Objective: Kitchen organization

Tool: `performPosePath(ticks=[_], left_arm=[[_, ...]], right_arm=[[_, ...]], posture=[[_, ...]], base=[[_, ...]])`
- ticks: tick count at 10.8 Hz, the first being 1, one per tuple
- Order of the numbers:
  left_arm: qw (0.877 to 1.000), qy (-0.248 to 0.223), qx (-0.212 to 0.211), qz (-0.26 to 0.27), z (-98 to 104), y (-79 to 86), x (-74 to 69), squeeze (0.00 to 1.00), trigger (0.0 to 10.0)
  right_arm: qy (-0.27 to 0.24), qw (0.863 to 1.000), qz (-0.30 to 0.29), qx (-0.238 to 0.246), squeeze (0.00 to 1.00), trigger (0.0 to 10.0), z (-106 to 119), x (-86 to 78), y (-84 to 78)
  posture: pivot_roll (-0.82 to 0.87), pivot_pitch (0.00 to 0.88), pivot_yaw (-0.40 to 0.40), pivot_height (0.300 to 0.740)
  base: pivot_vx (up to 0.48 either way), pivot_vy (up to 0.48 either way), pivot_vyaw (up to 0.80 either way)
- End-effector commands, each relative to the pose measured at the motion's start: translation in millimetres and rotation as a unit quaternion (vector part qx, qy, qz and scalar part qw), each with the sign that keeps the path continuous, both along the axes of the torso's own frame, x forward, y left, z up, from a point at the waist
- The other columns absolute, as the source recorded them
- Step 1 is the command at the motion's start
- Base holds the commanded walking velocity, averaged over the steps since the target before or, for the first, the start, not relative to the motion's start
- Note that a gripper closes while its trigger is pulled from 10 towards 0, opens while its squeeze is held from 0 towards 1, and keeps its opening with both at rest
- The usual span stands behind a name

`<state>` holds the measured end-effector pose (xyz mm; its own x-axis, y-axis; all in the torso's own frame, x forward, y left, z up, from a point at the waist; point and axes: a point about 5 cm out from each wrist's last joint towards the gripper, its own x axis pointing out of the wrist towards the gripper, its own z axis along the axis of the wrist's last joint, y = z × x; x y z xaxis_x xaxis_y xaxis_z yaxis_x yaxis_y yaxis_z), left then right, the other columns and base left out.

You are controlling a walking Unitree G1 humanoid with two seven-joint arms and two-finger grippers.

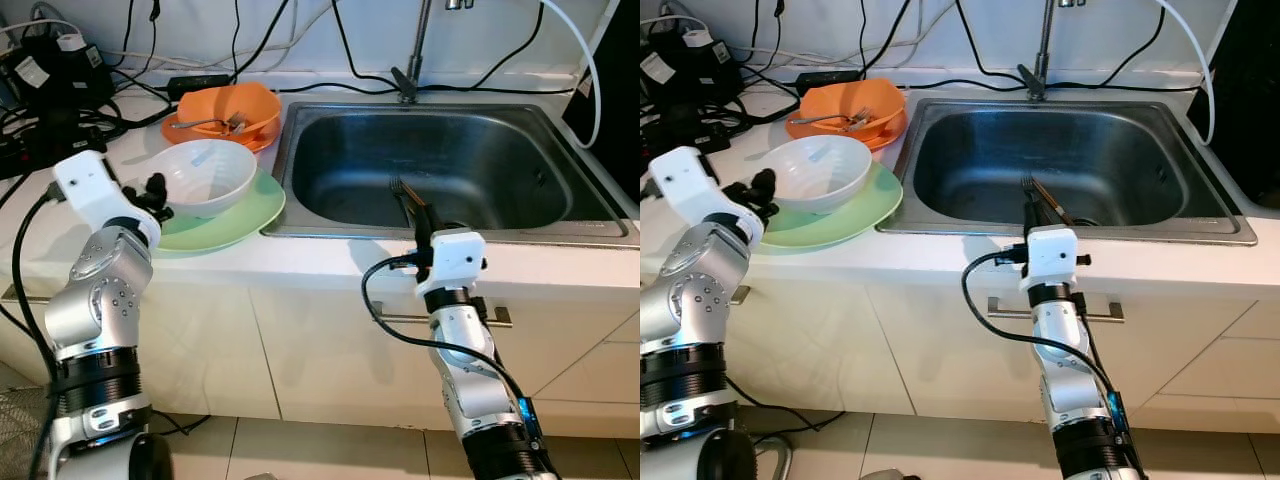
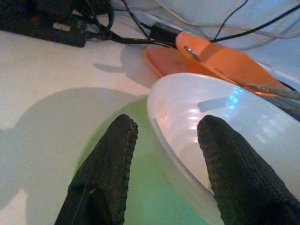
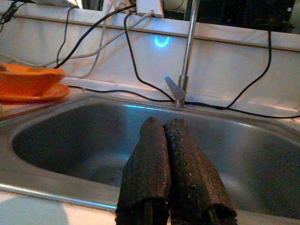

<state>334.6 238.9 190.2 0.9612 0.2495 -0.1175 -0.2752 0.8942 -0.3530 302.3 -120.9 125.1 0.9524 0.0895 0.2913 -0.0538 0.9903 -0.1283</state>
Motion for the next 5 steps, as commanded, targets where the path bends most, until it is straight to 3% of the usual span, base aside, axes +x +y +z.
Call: performPosePath(ticks=[1, 5], left_arm=[[1.0, 0.0, -0.004, 0.011, 5, 2.5, -0.9, 0.0, 10.0], [0.999, 0.022, -0.027, -0.015, -5, -11.8, 6.2, 0.0, 10.0]], right_arm=[[-0.001, 1.0, 0.005, 0.005, 0.0, 10.0, 2, 0.6, 1.8], [0.0, 1.0, 0.011, 0.004, 0.0, 10.0, 3, 1.7, 3.4]], posture=[[0.08, 0.0, 0.061, 0.74], [0.08, 0.0, 0.055, 0.74]], base=[[0.0, 0.0, 0.0], [0.0, 0.0, 0.0]])
